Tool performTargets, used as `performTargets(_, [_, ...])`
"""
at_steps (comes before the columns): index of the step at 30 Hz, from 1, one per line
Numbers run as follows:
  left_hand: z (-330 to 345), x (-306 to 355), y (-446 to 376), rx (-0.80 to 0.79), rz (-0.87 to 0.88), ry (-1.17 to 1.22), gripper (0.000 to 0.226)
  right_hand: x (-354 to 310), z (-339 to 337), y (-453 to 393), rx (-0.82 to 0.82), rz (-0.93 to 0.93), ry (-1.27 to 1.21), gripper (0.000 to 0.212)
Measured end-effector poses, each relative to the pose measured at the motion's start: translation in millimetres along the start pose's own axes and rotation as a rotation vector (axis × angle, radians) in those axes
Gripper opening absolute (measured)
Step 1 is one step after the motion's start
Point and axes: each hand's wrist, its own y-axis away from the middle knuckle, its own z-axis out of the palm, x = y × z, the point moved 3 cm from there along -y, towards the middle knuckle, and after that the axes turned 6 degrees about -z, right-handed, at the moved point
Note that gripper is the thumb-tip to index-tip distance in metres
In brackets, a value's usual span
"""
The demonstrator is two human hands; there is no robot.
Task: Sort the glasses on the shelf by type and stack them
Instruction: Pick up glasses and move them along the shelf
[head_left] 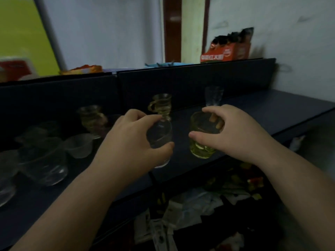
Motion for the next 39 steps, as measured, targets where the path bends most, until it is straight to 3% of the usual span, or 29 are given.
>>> performTargets(14, [108, 89, -116, -0.087, 0.114, -0.049, 0.081, 155, -58, -45, 0.112, 0.076, 0.057, 0.091])
performTargets(26, [209, 192, -193, -0.006, -0.133, -0.153, 0.079, 309, -115, -117, -0.001, -0.121, 0.001, 0.092])
performTargets(34, [244, 190, -225, -0.016, -0.313, -0.234, 0.087, 348, -103, -182, -0.041, -0.201, -0.052, 0.094])
performTargets(39, [253, 184, -250, -0.021, -0.295, -0.247, 0.083, 358, -74, -232, -0.085, -0.178, -0.048, 0.098])
